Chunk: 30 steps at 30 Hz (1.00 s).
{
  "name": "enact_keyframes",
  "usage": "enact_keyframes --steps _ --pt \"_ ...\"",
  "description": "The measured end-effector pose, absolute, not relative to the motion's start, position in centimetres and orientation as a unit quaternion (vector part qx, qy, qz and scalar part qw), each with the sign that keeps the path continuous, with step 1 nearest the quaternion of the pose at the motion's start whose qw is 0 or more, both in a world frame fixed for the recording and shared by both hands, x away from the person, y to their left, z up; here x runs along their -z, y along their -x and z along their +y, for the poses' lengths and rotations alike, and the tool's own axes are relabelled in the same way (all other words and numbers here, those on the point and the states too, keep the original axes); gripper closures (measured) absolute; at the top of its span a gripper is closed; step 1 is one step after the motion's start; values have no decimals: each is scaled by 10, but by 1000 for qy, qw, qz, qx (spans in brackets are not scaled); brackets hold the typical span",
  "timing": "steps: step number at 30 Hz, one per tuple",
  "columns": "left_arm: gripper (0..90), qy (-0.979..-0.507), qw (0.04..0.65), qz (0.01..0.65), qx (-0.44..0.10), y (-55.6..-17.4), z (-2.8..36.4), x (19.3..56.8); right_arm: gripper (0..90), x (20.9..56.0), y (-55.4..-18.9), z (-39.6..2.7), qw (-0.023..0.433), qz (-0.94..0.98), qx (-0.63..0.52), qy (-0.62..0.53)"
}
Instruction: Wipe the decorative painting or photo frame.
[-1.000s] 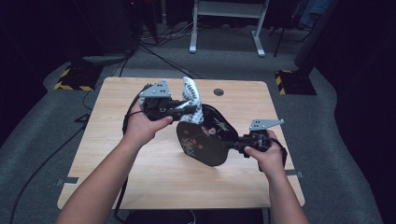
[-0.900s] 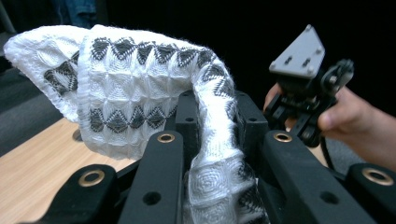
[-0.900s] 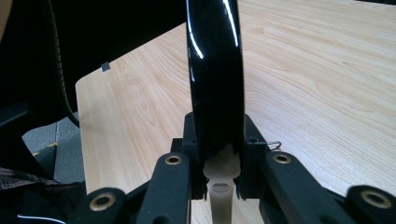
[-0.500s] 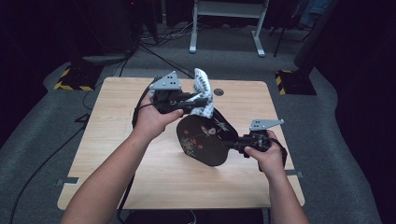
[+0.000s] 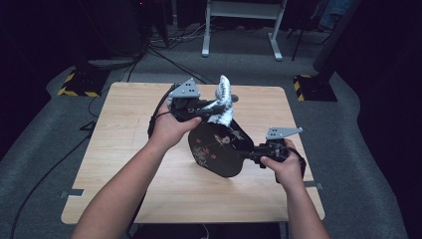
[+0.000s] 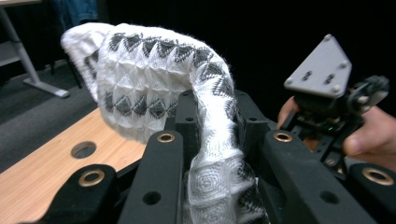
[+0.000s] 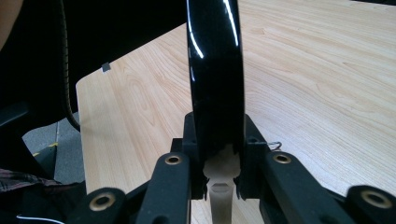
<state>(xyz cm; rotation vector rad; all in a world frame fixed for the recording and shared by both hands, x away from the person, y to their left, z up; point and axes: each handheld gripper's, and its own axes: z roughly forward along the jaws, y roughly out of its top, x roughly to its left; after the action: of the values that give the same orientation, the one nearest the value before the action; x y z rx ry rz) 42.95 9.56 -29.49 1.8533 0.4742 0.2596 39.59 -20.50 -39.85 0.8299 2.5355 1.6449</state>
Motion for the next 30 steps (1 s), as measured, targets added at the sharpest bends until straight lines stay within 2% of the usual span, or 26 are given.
enact_keyframes --steps 9,16,30 --pt "760 -778 583 207 -105 -431 101 306 785 399 -396 -205 4 809 -525 -266" --pt "761 -784 569 218 -123 -432 111 306 786 398 -396 -204 6 810 -523 -264" --pt "762 -781 562 245 -123 -435 125 318 787 398 -396 -204 6 812 -520 -264"
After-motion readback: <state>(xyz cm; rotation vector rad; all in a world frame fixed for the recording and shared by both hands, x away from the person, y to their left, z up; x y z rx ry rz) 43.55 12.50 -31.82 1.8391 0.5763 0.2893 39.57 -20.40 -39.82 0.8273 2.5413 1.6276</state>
